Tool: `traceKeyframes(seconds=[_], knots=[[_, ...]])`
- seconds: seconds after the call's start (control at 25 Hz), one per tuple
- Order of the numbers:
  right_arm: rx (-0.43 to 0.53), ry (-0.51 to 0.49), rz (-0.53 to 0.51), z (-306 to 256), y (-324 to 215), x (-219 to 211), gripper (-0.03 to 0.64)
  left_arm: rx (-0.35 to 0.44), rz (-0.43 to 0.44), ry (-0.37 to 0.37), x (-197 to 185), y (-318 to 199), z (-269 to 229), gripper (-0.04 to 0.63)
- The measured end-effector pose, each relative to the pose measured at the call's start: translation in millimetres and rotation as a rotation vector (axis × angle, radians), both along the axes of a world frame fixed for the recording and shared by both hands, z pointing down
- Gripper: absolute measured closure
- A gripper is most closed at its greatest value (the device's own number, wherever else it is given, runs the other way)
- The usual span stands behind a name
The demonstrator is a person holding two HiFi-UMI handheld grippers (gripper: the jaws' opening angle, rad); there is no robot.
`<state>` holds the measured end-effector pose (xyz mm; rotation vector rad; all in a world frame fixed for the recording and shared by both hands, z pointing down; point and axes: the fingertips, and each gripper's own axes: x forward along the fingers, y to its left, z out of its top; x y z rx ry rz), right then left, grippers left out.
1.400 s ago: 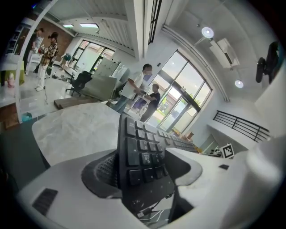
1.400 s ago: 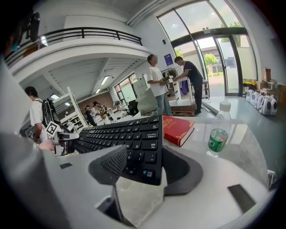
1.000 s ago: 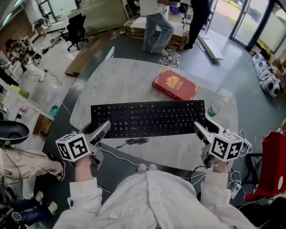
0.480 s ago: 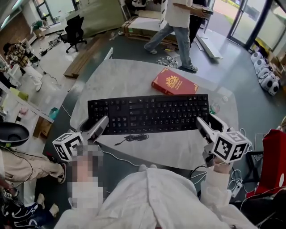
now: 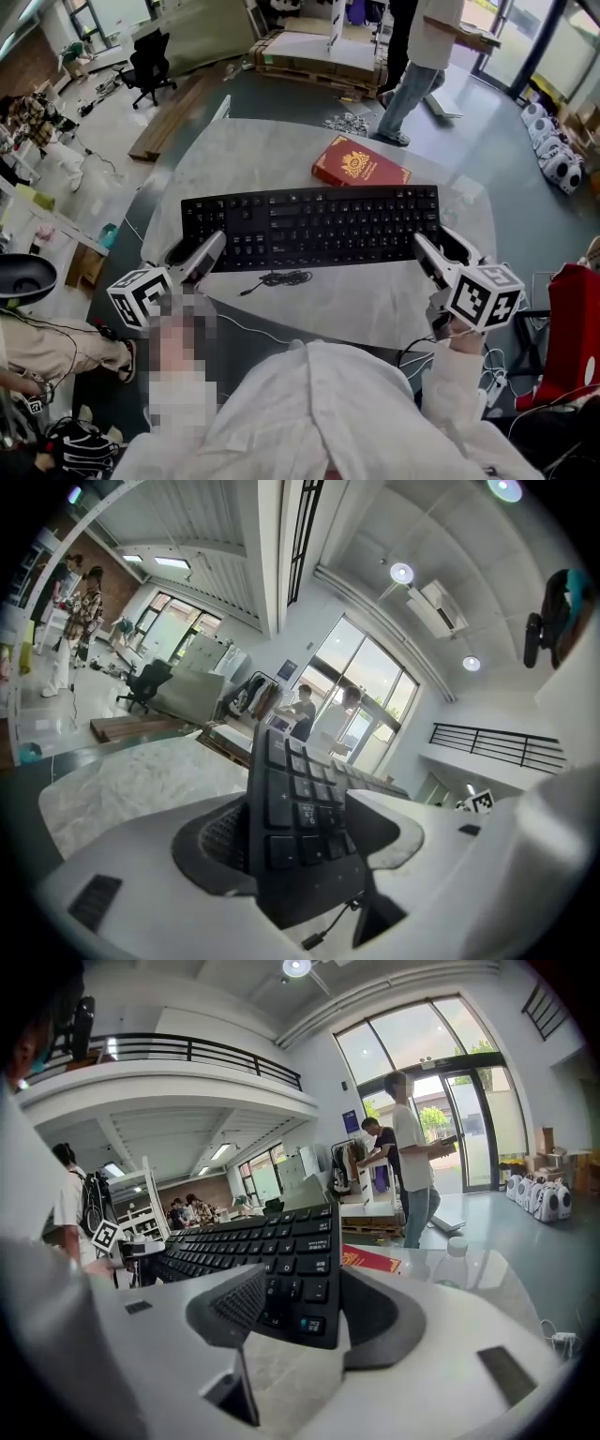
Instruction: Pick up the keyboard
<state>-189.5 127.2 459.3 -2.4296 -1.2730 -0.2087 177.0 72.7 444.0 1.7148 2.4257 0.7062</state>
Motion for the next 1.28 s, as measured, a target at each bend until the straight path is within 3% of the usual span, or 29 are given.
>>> traceKeyframes(seconds=[1.28], knots=[[0.011,0.03,0.02,11,8,-1,0.379,0.009,-0.018,0.017,2,-2,6,0.308]])
